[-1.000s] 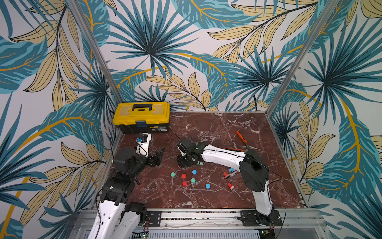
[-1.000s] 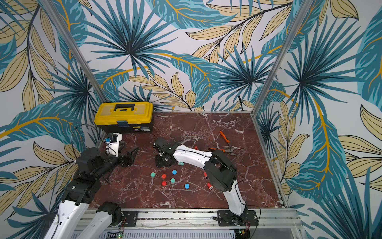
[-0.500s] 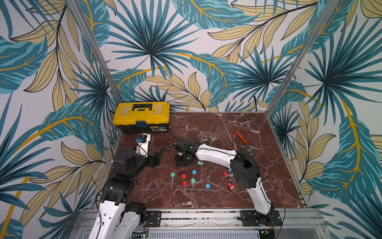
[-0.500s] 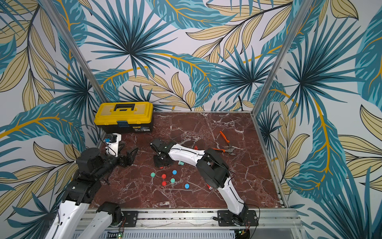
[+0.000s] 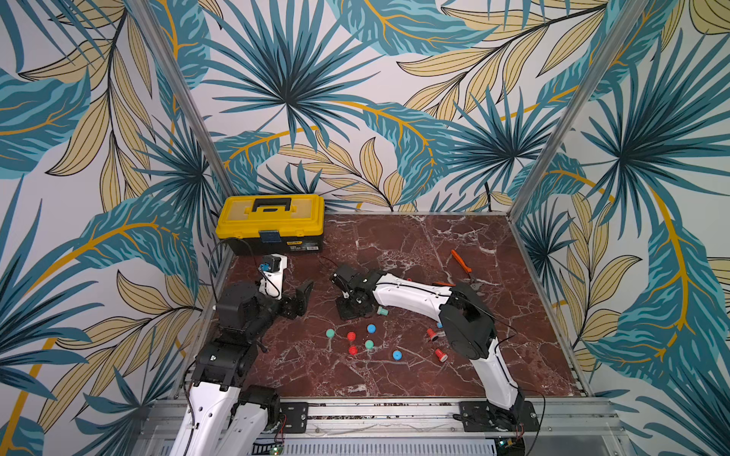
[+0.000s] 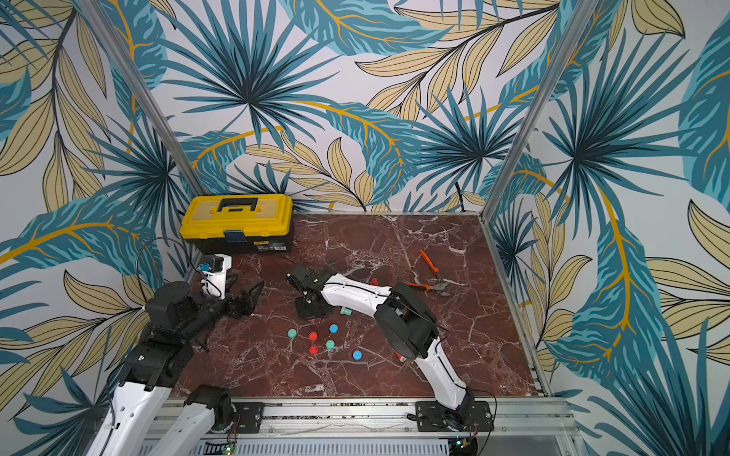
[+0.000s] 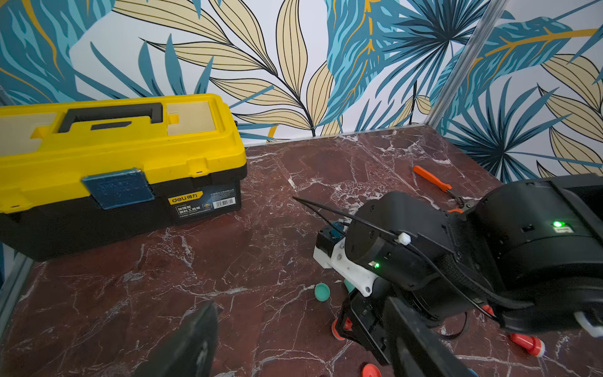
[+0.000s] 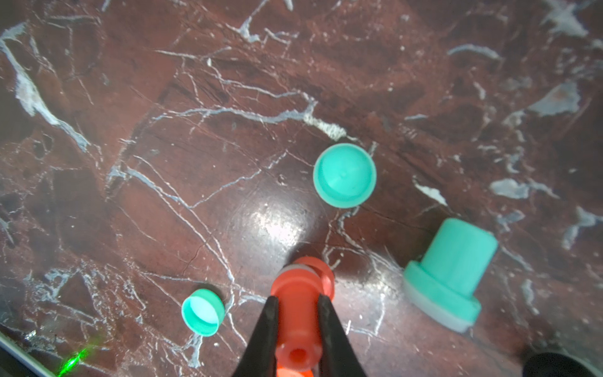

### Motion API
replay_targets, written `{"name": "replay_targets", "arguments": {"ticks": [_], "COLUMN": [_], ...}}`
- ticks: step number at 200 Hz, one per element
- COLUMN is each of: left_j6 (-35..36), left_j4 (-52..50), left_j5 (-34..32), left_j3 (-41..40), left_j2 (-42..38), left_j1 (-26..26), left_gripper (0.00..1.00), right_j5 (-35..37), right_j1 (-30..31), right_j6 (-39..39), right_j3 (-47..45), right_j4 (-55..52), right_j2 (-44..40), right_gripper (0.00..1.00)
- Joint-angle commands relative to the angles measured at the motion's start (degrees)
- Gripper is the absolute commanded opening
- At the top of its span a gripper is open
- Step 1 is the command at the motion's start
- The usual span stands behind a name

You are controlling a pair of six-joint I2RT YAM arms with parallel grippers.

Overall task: Close the stamp cap
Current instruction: Close the cover of the stamp.

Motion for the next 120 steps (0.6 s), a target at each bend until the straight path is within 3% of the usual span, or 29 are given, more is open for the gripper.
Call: {"name": "replay_targets", "arguments": {"ticks": [1,60,120], "left_j6": [-0.46,-0.52,-0.54], "left_j4": [0.15,0.15,0.19], "left_j5": [0.83,1.0,1.25], "left_j3": [-0.35,-0.28,-0.27], "left_j2": [-0.02,0.15,0.24], "left_j1": [0.62,0.74,0.74], "left_gripper": [0.81,0.81,0.81], "right_j5": [0.68,1.04,0.81], "right_j1": [0.19,0.26,0.24], "right_j6": [-0.15,0.19,-0.7], "right_j3": [-2.45,-3.93,-2.47], "right_j4": [-1.43,0.62,-1.76], "right_j2": [-0.5,-4.14,-0.31], "right_gripper": [0.02,0.03,0.03]}}
